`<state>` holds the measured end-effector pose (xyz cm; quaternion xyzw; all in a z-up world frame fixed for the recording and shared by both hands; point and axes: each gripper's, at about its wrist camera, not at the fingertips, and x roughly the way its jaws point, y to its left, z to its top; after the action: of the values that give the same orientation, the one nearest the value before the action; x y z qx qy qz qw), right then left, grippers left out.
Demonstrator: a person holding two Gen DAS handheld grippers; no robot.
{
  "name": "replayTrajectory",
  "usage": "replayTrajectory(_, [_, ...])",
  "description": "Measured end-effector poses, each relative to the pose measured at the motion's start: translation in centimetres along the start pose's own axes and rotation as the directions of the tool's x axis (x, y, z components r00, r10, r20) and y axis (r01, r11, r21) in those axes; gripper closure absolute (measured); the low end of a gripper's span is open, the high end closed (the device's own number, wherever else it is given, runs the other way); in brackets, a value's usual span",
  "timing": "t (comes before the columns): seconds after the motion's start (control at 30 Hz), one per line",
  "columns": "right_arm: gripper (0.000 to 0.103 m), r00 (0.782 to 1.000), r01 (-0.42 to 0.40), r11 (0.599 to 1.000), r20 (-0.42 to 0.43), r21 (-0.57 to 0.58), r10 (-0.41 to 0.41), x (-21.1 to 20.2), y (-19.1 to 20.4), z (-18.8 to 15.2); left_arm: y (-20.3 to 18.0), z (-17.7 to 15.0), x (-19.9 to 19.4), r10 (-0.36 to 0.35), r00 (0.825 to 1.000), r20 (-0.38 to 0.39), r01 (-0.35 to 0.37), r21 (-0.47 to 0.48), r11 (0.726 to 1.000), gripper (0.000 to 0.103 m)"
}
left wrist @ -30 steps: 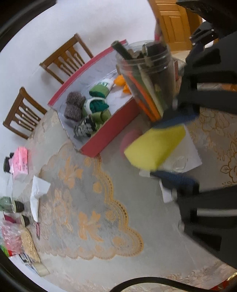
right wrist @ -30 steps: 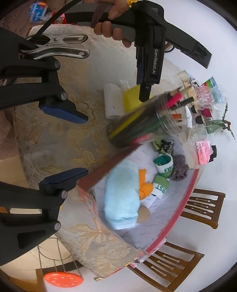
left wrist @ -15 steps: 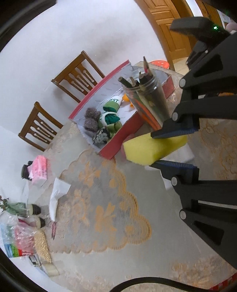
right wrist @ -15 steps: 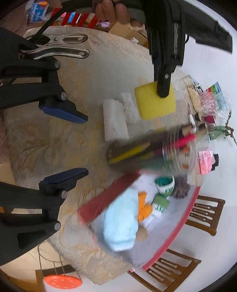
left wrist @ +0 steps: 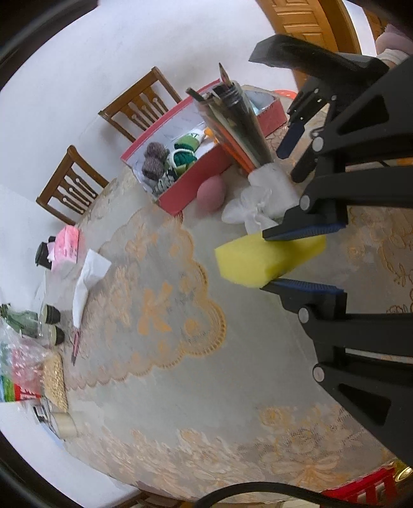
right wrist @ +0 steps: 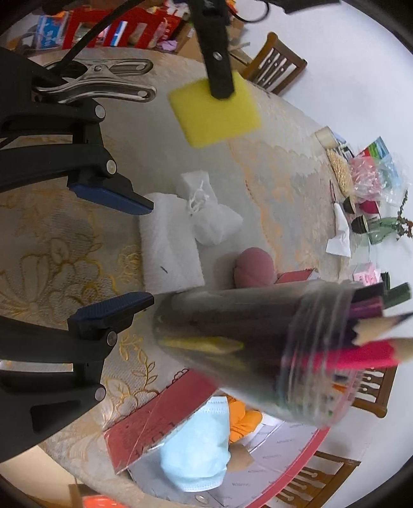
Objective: Organize soft objects
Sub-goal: 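Grasp the white paper towel with the right gripper while the left holds the sponge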
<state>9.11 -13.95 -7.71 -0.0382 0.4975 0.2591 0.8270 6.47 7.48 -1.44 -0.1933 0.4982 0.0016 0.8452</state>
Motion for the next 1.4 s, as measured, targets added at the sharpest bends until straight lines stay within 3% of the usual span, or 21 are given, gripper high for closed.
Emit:
replayTrajectory(0.33, [0.052,0.998,0.061,0.998,-0.018,0.028,-0.060,1.8,0.1,0.7,0.6,-0.4,-0.1,-0.001,1.000,0.001,0.001,-0.003,1.000,0.078])
replayTrajectory(0.77, [0.088,0.991,0.130,0.991,-0.013,-0.019,-0.130,1.6,-0.1,0.3,0.1,-0.3,0.5,0.003,1.000,-0.011,-0.003,0.013,1.000,0.078])
replayTrajectory(1.4, [0.094,0.995,0.103,0.994,0.012,-0.030,-0.103,-0.4,0.7,0.1,-0.5,-0.3,0.2,0.015,1.000,-0.003,-0.014,0.039,0.999,0.078])
